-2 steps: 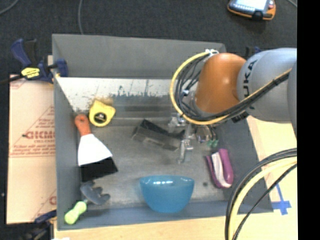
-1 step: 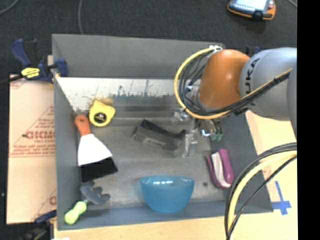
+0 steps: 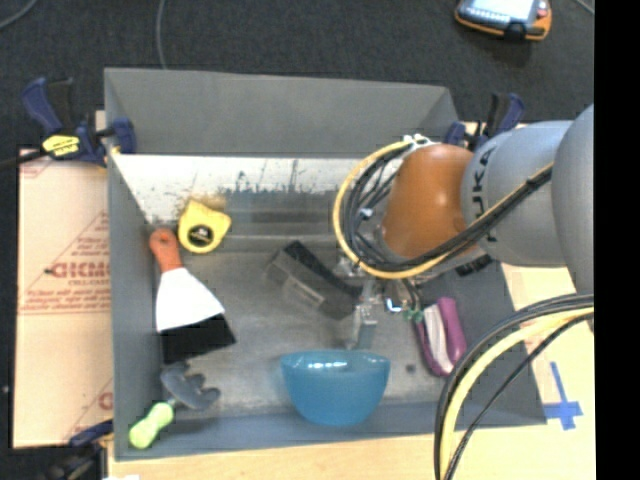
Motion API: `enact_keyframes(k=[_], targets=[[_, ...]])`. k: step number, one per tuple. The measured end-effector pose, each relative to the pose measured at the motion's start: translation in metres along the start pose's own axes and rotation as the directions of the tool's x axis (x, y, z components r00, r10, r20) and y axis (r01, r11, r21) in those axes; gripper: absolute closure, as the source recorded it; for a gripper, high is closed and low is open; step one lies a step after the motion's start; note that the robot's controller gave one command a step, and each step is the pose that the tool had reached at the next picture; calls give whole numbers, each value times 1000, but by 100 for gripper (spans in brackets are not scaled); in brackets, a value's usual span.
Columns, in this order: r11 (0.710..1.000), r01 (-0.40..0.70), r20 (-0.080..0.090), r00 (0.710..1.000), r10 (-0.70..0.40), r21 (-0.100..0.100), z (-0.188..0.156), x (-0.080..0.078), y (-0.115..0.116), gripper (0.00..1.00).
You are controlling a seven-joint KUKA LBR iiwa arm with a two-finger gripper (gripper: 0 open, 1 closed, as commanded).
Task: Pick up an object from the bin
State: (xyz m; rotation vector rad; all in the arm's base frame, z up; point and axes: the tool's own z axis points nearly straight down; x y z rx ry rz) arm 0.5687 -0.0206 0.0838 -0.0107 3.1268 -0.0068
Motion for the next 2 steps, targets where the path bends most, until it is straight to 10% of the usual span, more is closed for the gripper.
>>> enact_keyframes(k=[1,2], targets=[[1000,-20,16,1000,20,0,-8,-48,-1,100],[1000,-20,16,1000,20,0,-8,-48,-1,100]])
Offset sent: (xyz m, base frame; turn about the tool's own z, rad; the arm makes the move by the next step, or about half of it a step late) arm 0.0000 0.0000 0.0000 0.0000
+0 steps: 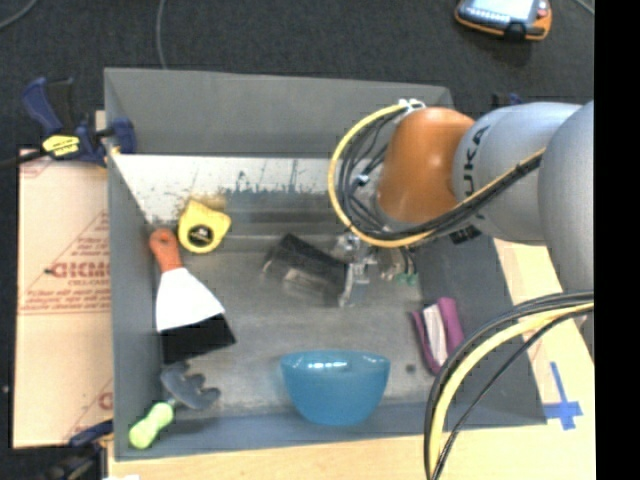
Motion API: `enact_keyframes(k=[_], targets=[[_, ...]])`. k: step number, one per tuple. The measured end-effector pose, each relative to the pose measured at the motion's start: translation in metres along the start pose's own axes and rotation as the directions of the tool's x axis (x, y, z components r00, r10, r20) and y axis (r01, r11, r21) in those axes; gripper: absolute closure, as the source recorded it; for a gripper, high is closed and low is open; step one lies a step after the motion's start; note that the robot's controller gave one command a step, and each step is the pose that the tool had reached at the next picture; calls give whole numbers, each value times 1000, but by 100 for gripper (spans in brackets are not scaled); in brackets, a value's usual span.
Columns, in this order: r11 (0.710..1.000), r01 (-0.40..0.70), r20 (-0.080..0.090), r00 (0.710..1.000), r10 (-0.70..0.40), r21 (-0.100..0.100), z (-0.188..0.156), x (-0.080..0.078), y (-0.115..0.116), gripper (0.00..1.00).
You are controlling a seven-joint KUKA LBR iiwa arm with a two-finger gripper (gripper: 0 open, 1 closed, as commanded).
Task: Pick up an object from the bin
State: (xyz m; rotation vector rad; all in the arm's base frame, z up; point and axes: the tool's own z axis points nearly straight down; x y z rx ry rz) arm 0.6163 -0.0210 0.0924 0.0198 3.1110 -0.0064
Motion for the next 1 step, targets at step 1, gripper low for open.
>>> enact_keyframes(k=[1], targets=[[1000,12,-7,1000,-12,0,-100,-4,13,100]])
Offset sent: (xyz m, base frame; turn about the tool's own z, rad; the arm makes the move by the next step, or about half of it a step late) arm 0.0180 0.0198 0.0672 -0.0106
